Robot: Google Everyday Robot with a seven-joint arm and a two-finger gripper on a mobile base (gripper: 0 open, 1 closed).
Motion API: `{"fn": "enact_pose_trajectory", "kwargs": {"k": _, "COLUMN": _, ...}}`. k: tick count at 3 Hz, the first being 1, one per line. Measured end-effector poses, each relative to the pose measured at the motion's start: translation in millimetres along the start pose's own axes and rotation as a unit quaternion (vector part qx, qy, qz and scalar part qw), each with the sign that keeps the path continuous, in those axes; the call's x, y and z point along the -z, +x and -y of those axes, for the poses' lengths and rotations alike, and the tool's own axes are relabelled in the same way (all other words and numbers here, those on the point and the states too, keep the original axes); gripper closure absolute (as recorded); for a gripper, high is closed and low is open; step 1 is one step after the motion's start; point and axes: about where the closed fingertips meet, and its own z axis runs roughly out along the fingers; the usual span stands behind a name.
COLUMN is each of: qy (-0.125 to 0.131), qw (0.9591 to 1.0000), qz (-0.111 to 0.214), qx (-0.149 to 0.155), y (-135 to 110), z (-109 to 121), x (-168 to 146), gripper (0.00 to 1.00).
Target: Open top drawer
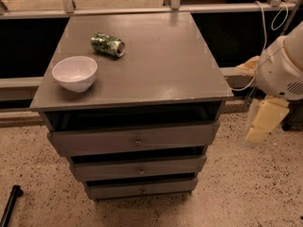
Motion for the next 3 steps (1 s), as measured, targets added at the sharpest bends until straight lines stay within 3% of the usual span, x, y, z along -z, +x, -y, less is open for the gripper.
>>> {"fn": "enact_pose_trajectory", "kwargs": {"k": 1, "qy": -0.027, "qw": 0.9933, "qz": 0.105, "qx": 0.039, "y": -12, "z": -37, "x": -56, "gripper": 0.00}}
{"fn": "enact_pose_trajectory", "kwargs": {"k": 2, "qy": -0.001, "qw": 0.9786, "qz": 0.202, "qx": 0.037, "y": -26, "z": -46, "x": -98, "gripper": 0.00}}
{"fn": "enact_pose_trajectory", "kwargs": {"k": 3, "qy": 0.029, "qw": 0.9565, "qz": 0.283, "qx": 0.064, "y": -60, "z": -38, "x": -117, "gripper": 0.00}}
